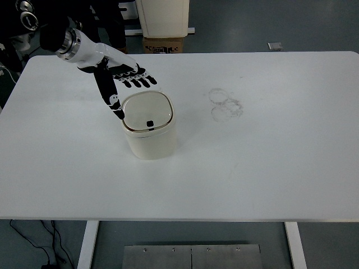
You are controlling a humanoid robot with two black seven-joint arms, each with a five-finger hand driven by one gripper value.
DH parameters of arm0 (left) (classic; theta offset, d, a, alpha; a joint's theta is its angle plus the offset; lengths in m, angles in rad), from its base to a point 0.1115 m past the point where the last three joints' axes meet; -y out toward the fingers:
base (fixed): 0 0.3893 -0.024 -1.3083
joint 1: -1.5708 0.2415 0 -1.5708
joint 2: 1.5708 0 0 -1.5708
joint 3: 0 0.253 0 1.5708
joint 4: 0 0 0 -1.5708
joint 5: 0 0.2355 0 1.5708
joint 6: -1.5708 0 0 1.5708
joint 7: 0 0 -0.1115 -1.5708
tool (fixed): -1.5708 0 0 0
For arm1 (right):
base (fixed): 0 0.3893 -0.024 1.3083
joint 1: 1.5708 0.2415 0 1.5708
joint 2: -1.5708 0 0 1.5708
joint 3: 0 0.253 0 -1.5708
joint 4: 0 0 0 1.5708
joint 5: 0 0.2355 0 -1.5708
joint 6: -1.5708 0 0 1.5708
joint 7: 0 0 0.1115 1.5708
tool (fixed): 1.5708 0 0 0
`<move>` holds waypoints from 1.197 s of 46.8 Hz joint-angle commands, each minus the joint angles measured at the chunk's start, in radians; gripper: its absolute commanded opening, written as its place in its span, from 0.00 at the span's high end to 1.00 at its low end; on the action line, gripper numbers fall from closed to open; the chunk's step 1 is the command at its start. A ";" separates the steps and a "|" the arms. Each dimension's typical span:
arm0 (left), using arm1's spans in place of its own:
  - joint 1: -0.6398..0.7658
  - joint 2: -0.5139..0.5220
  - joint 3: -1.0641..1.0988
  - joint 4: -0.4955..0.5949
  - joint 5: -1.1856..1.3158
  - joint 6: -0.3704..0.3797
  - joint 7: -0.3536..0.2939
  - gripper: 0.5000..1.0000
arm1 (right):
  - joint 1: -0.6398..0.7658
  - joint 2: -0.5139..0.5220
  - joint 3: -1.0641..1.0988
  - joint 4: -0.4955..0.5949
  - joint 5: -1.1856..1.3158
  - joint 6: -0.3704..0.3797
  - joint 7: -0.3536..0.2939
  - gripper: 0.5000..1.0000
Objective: Open trash can
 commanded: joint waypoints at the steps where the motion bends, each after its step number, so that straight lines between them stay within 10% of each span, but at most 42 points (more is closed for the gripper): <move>1: 0.007 0.018 -0.001 0.040 -0.048 0.000 -0.001 0.00 | 0.000 0.000 0.000 0.000 0.000 0.000 0.000 0.02; 36: 0.225 0.187 -0.154 0.265 -0.268 0.000 -0.006 0.00 | 0.000 0.000 0.000 0.000 0.002 0.000 0.000 0.02; 56: 0.528 0.225 -0.422 0.372 -0.443 0.174 -0.049 0.00 | 0.000 0.000 0.000 0.000 0.000 0.000 0.000 0.02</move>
